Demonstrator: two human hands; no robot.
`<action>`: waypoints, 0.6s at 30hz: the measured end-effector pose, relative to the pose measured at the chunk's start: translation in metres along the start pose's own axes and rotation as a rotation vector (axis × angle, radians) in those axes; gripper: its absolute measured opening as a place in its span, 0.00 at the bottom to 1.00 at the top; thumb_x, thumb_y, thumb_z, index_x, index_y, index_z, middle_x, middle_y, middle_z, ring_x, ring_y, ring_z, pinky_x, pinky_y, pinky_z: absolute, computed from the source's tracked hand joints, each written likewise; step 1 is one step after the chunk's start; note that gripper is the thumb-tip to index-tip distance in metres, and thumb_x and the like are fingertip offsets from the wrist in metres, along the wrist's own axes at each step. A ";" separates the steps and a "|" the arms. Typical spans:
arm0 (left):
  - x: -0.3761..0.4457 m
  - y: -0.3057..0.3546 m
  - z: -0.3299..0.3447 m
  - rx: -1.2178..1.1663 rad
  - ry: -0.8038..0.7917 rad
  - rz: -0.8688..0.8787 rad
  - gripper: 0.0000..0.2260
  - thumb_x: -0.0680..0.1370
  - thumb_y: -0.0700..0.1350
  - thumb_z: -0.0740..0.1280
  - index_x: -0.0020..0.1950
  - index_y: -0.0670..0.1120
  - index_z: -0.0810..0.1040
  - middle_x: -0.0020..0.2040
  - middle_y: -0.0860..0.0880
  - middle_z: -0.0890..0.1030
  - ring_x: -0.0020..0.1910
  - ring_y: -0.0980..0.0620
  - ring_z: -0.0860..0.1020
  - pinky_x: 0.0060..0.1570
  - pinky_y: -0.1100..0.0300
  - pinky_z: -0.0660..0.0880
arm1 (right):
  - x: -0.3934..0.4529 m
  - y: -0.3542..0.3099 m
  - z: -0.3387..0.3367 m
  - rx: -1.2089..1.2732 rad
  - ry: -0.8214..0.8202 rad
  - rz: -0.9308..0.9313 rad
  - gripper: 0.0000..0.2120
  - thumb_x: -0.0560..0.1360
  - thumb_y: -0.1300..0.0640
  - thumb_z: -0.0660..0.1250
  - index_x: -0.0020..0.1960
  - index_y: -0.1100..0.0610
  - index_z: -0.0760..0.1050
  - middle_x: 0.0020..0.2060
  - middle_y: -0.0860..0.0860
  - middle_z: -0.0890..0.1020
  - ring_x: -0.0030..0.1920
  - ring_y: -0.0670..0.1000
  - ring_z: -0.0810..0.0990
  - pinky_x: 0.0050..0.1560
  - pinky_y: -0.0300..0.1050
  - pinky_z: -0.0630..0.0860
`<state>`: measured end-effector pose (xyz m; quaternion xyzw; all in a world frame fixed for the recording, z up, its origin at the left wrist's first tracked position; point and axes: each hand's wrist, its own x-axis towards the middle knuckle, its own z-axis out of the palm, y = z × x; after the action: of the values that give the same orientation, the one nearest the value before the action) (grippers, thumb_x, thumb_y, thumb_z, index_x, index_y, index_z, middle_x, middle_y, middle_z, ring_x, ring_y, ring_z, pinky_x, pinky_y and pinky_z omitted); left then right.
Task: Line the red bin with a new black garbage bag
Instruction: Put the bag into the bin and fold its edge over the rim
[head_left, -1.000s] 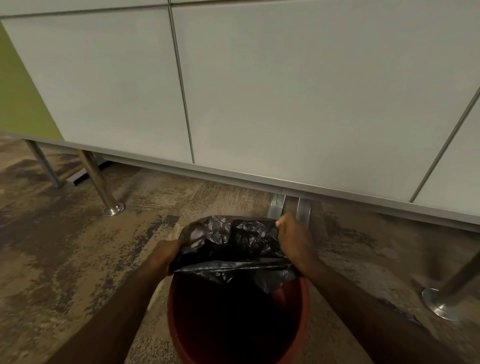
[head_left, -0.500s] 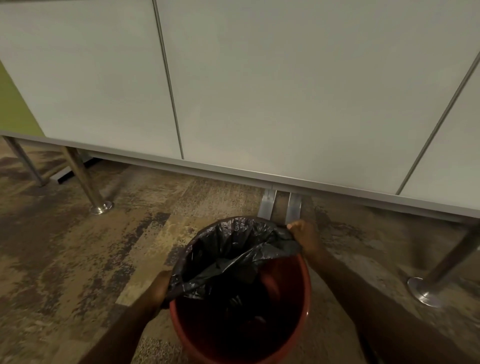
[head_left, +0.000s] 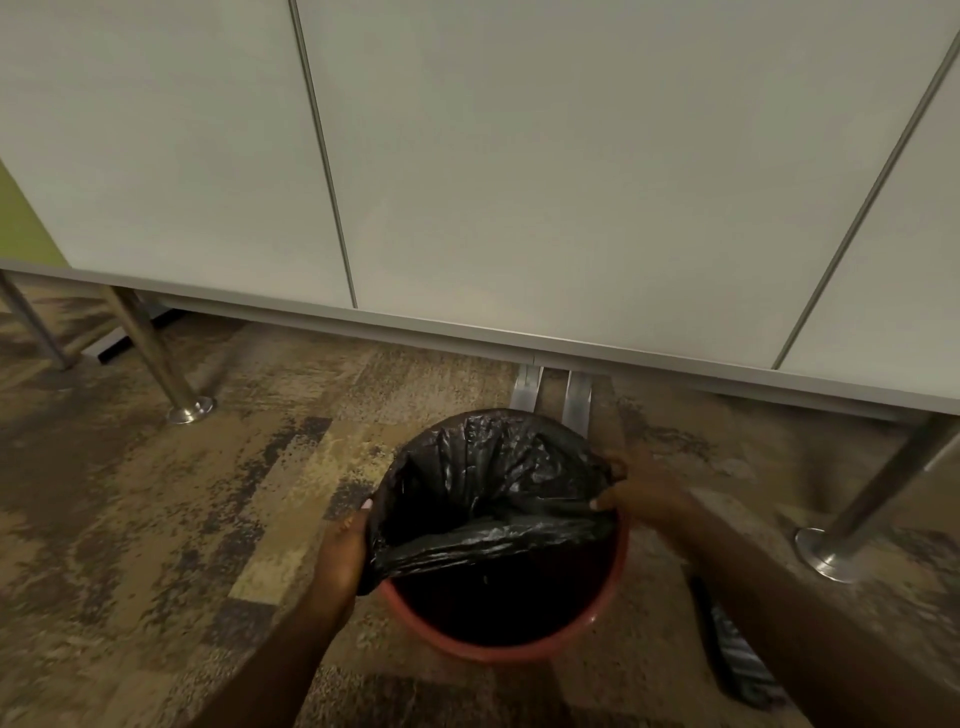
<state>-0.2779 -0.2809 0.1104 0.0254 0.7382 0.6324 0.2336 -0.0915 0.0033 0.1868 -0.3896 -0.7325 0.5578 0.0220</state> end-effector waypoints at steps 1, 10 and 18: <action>-0.004 0.000 0.001 -0.016 0.004 0.016 0.21 0.84 0.55 0.58 0.51 0.42 0.85 0.48 0.38 0.86 0.48 0.39 0.84 0.50 0.49 0.78 | -0.002 0.006 0.000 0.047 -0.003 -0.004 0.24 0.70 0.74 0.69 0.62 0.54 0.76 0.54 0.54 0.83 0.49 0.50 0.82 0.41 0.43 0.78; -0.030 -0.014 0.018 -0.074 0.005 0.032 0.21 0.83 0.56 0.58 0.56 0.44 0.85 0.48 0.42 0.87 0.47 0.43 0.86 0.46 0.53 0.83 | -0.001 0.039 0.002 0.381 0.146 -0.027 0.17 0.82 0.68 0.57 0.68 0.61 0.76 0.57 0.60 0.83 0.53 0.57 0.83 0.42 0.43 0.79; -0.053 -0.025 0.048 -0.303 0.180 -0.072 0.30 0.81 0.62 0.54 0.60 0.38 0.82 0.55 0.34 0.84 0.55 0.34 0.83 0.58 0.36 0.78 | 0.007 0.048 0.009 0.134 0.419 -0.187 0.16 0.77 0.71 0.61 0.55 0.60 0.84 0.35 0.49 0.87 0.37 0.54 0.87 0.36 0.46 0.84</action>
<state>-0.2060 -0.2598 0.0990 -0.0935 0.6529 0.7272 0.1902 -0.0748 0.0035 0.1405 -0.4248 -0.7062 0.5078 0.2510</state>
